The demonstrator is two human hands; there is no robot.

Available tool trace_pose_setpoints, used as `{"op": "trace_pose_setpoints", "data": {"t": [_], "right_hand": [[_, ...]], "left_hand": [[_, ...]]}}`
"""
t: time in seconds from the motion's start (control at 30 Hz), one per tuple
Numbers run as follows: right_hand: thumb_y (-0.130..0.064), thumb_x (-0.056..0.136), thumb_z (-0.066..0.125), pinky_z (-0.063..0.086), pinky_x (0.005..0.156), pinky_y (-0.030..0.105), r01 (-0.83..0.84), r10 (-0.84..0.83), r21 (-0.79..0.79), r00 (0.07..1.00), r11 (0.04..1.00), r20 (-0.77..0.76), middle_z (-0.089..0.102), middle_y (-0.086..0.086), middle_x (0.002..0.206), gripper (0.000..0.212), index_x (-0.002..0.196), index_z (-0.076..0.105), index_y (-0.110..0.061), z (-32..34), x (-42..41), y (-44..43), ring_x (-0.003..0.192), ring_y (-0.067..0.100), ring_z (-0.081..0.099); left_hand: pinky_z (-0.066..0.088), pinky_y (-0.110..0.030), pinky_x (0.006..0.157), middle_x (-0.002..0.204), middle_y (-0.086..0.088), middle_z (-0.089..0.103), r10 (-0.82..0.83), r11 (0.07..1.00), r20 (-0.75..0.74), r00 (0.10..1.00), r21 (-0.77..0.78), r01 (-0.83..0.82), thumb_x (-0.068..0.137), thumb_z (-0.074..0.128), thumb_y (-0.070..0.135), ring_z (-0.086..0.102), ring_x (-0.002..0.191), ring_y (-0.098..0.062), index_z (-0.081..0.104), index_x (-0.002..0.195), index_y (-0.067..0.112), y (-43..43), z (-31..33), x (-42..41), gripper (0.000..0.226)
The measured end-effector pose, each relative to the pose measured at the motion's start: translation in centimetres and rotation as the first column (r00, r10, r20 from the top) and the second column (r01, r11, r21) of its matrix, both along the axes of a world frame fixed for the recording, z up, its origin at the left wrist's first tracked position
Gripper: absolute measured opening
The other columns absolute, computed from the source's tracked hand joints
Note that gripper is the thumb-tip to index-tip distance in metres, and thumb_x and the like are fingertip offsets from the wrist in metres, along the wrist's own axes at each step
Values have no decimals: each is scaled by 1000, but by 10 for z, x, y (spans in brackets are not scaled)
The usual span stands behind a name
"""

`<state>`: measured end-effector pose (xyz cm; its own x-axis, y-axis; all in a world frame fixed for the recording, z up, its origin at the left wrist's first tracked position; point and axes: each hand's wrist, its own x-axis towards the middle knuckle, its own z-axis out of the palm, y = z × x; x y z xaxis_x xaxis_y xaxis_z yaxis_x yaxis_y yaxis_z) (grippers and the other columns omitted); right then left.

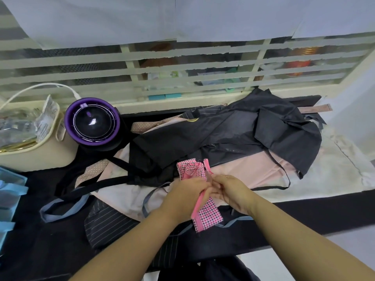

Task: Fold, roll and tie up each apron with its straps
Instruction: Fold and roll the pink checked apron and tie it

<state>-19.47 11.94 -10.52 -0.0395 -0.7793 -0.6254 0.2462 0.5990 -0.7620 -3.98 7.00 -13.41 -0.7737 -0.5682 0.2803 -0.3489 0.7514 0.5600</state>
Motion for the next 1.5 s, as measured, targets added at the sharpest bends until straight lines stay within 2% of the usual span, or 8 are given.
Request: {"op": "trace_pose_setpoints", "data": {"t": [0.1, 0.2, 0.37, 0.6, 0.83, 1.0, 1.17, 1.5], "right_hand": [[-19, 102, 39, 55, 70, 22, 18, -18, 7, 1000, 1000, -22, 71, 6, 75, 47, 55, 39, -13, -5, 2, -2, 71, 13, 69], [-21, 103, 37, 53, 72, 23, 13, -13, -1, 1000, 1000, -2, 69, 6, 75, 49, 55, 39, -14, -5, 3, -1, 70, 12, 68], [-20, 104, 32, 52, 84, 28, -1, 0, 13, 999, 1000, 33, 72, 8, 92, 71, 40, 64, -18, -2, 1, 3, 84, 18, 64], [-28, 102, 39, 49, 56, 24, -145, 151, 42, 931, 989, -333, 58, 9, 69, 40, 68, 50, -10, -15, -5, 0, 54, 14, 54], [-30, 101, 42, 36, 59, 24, -378, 267, -9, 672, 926, -691, 48, -7, 54, 45, 60, 51, -15, -2, -7, 3, 48, 2, 39], [-26, 101, 44, 42, 65, 22, -502, 278, -123, 647, 856, -710, 62, -7, 70, 38, 67, 61, -24, 32, 11, -22, 62, 4, 52], [-4, 98, 39, 45, 57, 19, -335, 226, -145, 840, 931, -493, 65, 2, 100, 27, 116, 58, -11, 20, -3, -30, 58, 7, 55], [-12, 79, 75, 52, 77, 33, -495, 331, -60, 661, 867, -674, 68, 7, 84, 20, 92, 61, -18, -9, 0, -14, 79, 20, 64]], "left_hand": [[54, -38, 76, 87, 5, 64, -113, 982, 101, 988, -137, 127, 94, 45, 29, 61, 79, -12, 64, 84, 18, 7, -15, 5, 24], [46, -27, 76, 86, 5, 61, 43, 981, 45, 998, 188, -51, 97, 49, 19, 53, 77, 0, 65, 85, 11, 10, -13, 0, 21], [45, -18, 60, 67, 5, 67, 427, 544, 103, 898, 765, -346, 102, 40, 17, 57, 55, 3, 61, 71, 13, -7, 6, -7, 37], [41, -9, 47, 70, -5, 66, 474, 330, 171, 864, 875, -354, 101, 43, 16, 61, 56, -1, 63, 81, 7, -16, 11, -7, 31], [49, -18, 75, 89, 4, 63, 195, 550, 270, 943, 766, -333, 87, 67, 12, 59, 83, -9, 67, 107, 15, -22, 13, -2, 21], [43, -23, 64, 75, 5, 61, 92, 763, 319, 943, 586, -273, 93, 59, 19, 54, 69, -9, 62, 78, 22, -15, 14, -4, 16], [48, -26, 78, 98, -3, 69, 146, 715, 326, 934, 617, -328, 99, 49, 24, 62, 87, -13, 69, 101, 6, -15, 11, -3, 27], [47, -28, 74, 88, -2, 65, 175, 734, 263, 949, 608, -304, 100, 47, 26, 59, 79, -14, 68, 99, 4, -17, 12, 0, 30]]}}
